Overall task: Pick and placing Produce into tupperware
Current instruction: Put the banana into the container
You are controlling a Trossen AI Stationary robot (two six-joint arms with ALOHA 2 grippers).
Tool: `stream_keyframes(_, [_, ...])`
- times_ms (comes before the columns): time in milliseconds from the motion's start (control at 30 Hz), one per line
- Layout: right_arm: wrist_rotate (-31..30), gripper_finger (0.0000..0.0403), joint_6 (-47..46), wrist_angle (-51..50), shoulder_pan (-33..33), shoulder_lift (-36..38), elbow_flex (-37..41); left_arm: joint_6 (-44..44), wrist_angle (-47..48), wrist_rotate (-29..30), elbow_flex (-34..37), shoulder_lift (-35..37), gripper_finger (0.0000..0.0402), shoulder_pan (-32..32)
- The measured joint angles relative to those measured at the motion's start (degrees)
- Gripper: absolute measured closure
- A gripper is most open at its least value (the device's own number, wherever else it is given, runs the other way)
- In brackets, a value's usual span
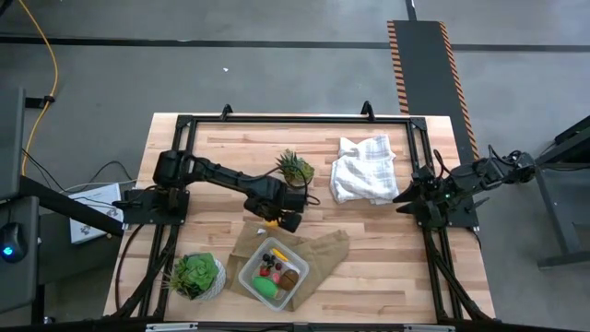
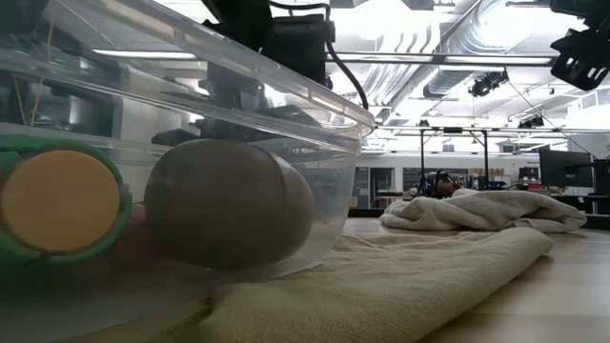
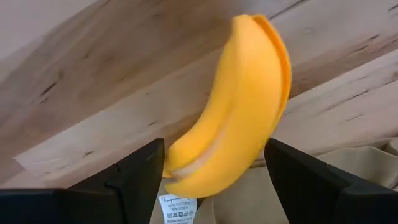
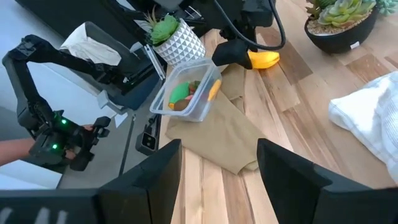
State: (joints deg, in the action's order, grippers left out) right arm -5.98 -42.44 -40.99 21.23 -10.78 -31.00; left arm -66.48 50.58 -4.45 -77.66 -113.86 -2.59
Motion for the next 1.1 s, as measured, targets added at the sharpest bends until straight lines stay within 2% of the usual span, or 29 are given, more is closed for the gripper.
stream_keyframes(433, [-1.4, 0.0201, 0.5, -0.4, 0.0, 0.0, 0.0, 1.7, -1.5, 1.4, 0.2, 0.0, 0.0164, 0.0])
stream_keyframes(1100, [-2.0, 0.0201, 0.5, -0.4, 0.0, 0.0, 0.0, 4.7, -1.4, 2.1, 0.2, 0.1, 0.0262, 0.0])
